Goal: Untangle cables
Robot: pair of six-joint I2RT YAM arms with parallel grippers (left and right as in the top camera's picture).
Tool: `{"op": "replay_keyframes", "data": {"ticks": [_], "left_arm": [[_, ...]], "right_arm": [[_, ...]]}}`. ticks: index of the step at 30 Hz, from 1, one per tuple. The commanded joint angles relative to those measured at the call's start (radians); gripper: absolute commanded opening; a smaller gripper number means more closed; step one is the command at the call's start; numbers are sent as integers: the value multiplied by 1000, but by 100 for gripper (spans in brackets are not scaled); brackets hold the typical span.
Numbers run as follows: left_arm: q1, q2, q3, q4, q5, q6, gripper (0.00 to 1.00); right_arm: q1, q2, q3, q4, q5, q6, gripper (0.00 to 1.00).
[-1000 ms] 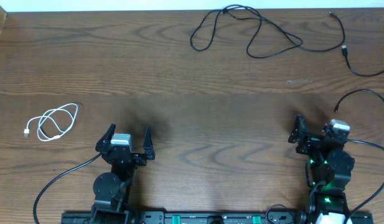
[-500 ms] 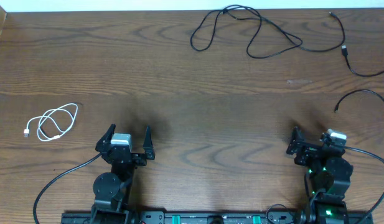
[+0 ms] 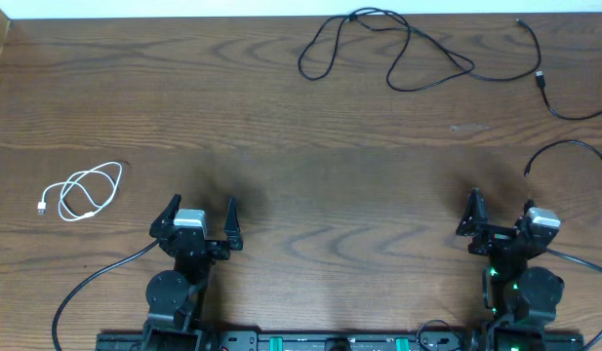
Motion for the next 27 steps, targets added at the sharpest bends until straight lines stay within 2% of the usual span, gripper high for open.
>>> {"op": "replay_keyframes", "data": {"ticks": [1, 16, 27], "left_arm": [[-2, -6, -19, -38, -10, 14, 98], [-2, -6, -19, -38, -10, 14, 98], [-2, -6, -19, -38, -10, 14, 98]], "right_arm": [[7, -43, -1, 0, 5, 7, 99], [14, -43, -1, -5, 9, 3, 99], [53, -43, -1, -10, 20, -167, 99]]}}
